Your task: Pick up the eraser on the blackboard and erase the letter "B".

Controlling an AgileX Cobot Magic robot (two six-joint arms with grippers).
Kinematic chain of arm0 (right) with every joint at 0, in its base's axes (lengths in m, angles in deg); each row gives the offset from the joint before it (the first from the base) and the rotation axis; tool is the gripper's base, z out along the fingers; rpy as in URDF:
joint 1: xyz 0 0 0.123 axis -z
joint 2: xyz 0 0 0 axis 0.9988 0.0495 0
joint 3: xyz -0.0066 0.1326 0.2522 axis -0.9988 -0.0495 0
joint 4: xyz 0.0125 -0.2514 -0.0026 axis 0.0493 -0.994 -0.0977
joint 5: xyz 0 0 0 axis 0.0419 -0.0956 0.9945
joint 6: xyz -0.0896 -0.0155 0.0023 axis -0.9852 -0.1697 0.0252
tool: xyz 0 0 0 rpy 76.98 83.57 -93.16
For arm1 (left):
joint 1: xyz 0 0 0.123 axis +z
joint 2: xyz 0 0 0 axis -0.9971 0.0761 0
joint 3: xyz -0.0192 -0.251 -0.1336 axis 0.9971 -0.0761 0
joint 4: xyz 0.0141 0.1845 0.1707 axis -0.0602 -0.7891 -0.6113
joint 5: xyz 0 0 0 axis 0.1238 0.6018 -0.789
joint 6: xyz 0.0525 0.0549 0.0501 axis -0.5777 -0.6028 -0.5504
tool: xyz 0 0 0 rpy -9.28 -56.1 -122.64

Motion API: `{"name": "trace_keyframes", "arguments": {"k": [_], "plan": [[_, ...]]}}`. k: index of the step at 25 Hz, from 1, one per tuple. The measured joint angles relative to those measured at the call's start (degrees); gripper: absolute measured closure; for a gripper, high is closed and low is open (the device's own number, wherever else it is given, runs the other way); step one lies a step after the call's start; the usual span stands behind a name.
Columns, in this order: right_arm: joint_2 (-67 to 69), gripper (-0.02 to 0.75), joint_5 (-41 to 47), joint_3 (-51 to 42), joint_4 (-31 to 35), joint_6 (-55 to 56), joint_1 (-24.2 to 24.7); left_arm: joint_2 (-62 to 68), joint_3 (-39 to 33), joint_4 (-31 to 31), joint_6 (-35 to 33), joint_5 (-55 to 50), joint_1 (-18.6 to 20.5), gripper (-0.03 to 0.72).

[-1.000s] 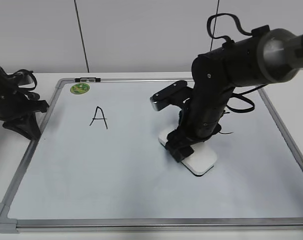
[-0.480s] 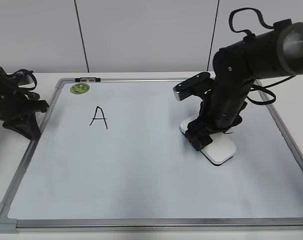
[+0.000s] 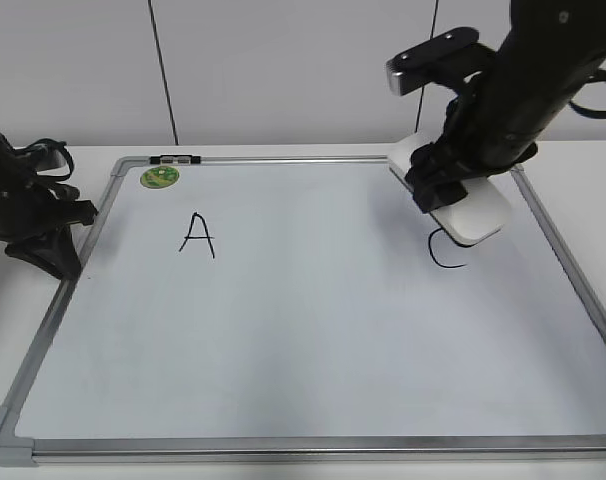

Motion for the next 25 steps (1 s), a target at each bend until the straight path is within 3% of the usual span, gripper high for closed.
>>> {"name": "trace_keyframes", "arguments": {"k": [2,9,17,25], "plan": [[-1.0,0.208,0.3,0.0,0.0,0.0,0.5,0.0,0.0,0.0,0.0,0.0,0.0,0.640],[-3.1,0.208,3.6,0.0,1.5,0.1,10.8,0.0,0.0,0.0,0.0,0.0,0.0,0.640],[-2.4,0.208,3.4,0.0,9.1,-0.4,23.5,0.0,0.0,0.0,0.0,0.0,0.0,0.640],[3.6,0.208,1.0,0.0,12.9,-1.8,24.9,0.0,0.0,0.0,0.0,0.0,0.0,0.640]]}}
